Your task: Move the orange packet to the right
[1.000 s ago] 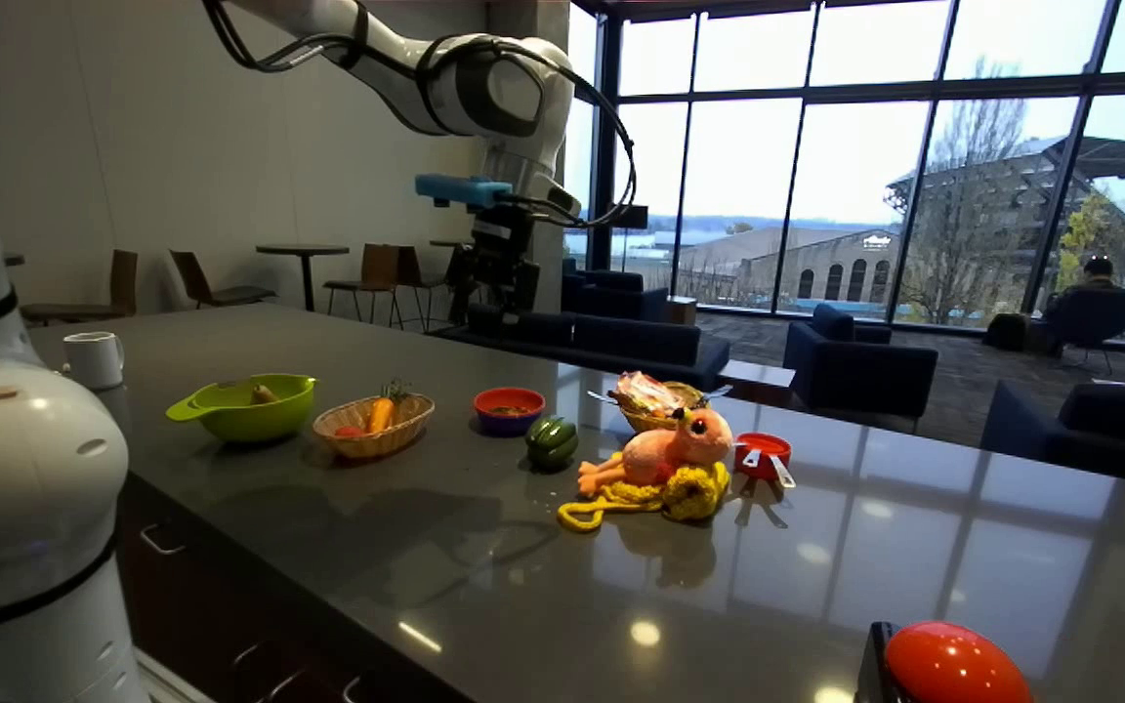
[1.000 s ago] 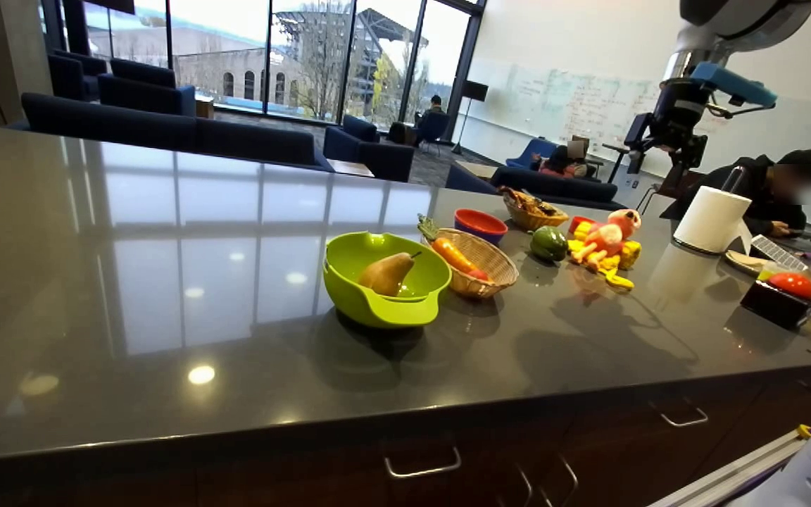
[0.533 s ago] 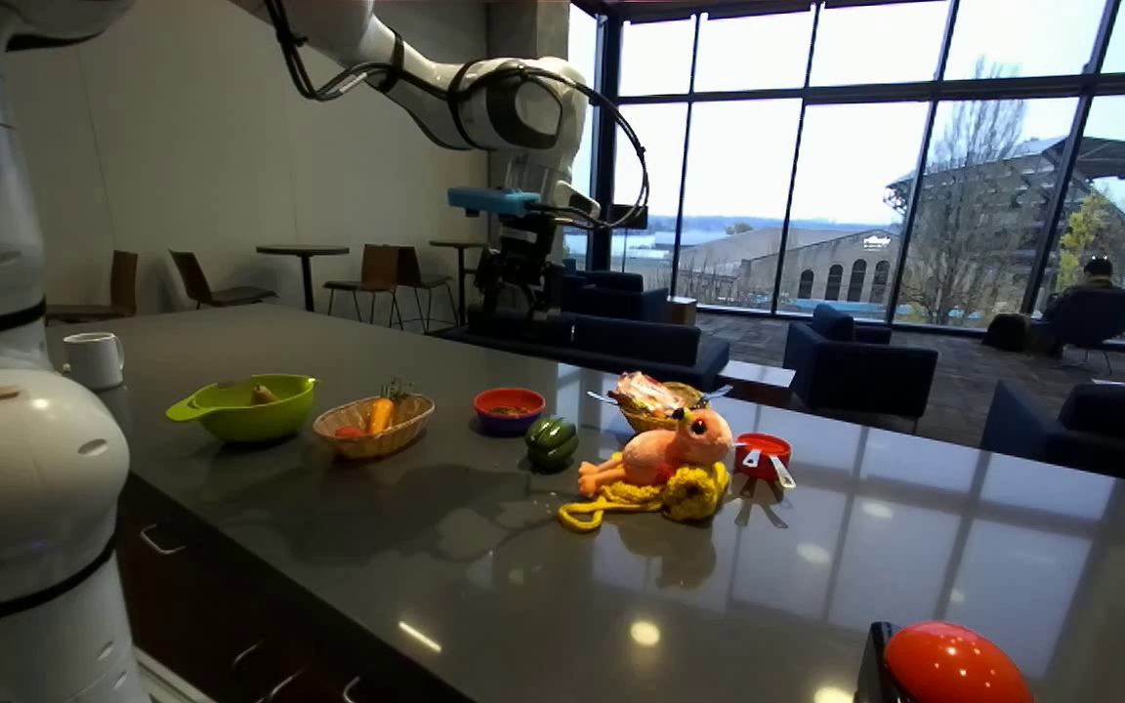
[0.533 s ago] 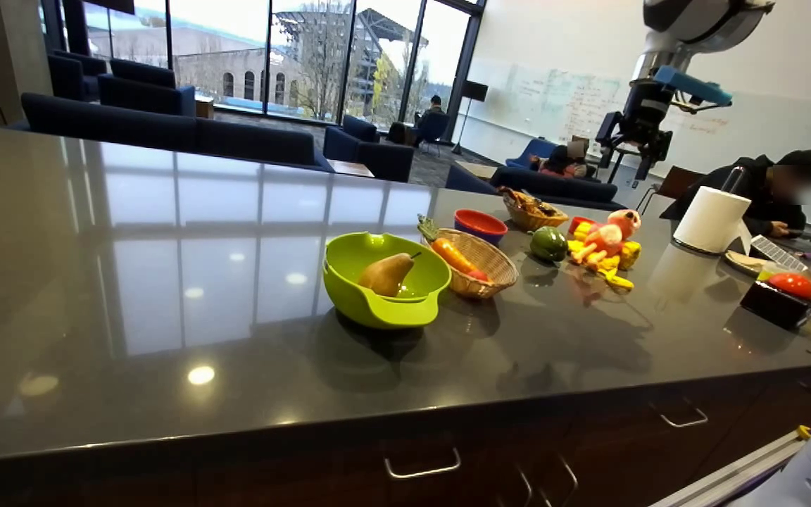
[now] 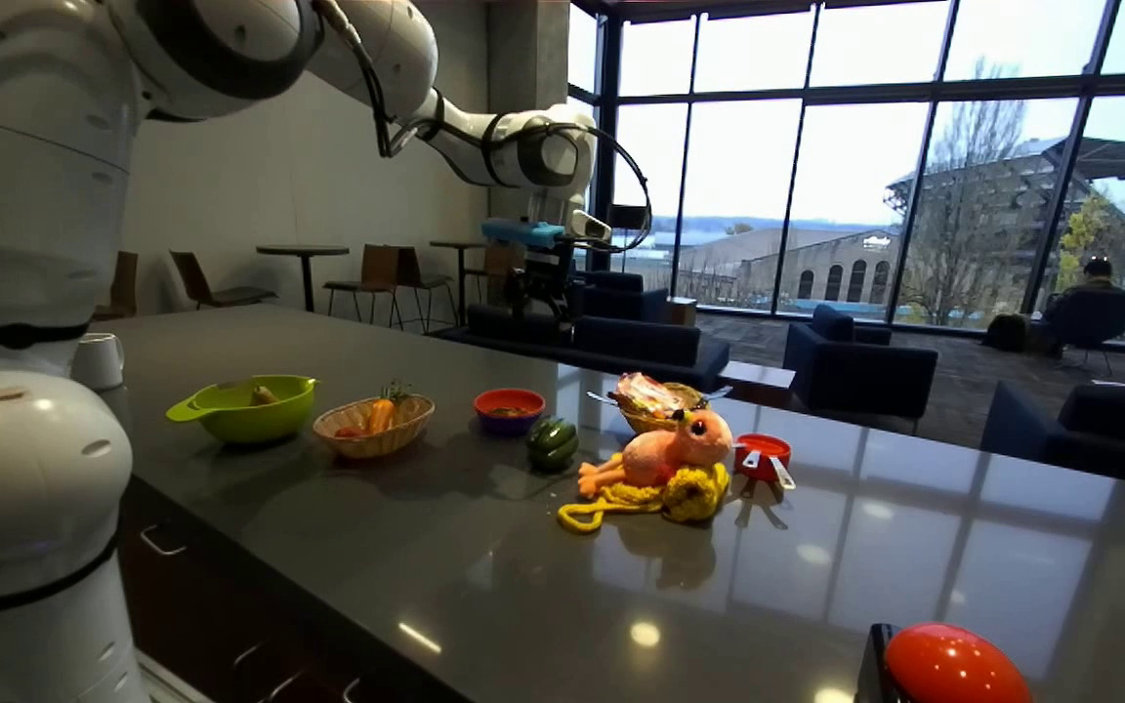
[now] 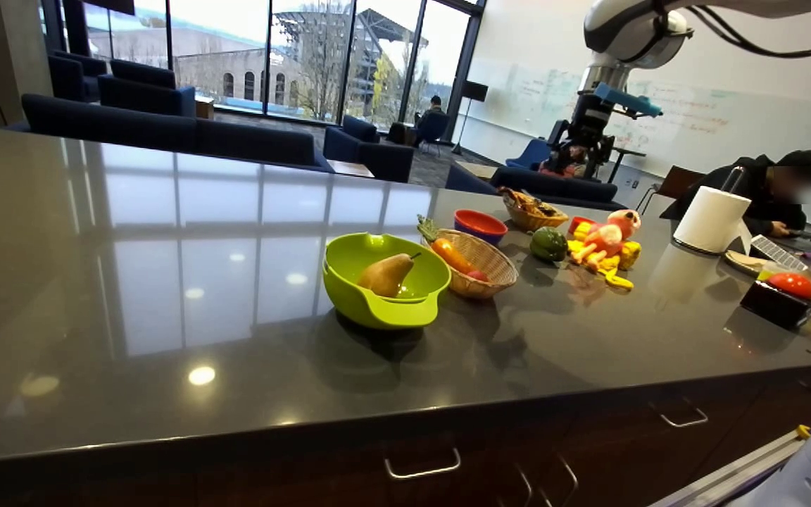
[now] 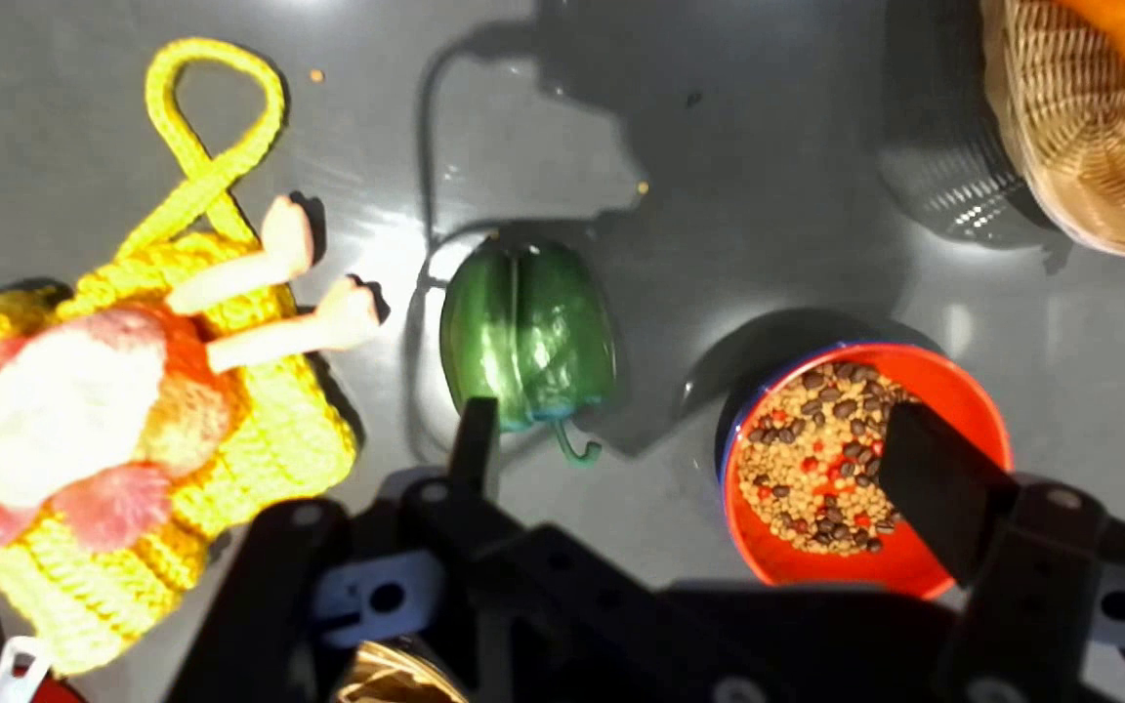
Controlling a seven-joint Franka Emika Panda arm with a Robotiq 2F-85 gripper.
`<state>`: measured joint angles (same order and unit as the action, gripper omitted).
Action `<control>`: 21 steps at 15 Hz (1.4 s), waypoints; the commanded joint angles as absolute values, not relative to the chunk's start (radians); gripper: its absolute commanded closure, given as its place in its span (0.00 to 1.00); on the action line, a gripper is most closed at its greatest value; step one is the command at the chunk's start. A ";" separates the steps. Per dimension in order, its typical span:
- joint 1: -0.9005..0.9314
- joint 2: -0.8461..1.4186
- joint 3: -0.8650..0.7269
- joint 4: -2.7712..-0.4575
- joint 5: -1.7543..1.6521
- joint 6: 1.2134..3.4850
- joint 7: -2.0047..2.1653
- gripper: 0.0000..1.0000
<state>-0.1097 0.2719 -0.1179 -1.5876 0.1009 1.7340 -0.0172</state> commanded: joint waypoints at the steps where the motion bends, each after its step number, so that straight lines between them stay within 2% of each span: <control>1: -0.112 0.402 -0.097 -1.421 0.089 1.733 -0.012 0.00; 15: -0.101 0.866 -0.108 -0.843 -0.087 1.723 0.005 0.00; 21: -0.093 0.977 -0.135 -0.705 -0.123 1.721 -0.005 0.00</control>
<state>-0.0981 0.9060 -0.1158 -0.8167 -0.0972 1.7492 -0.0072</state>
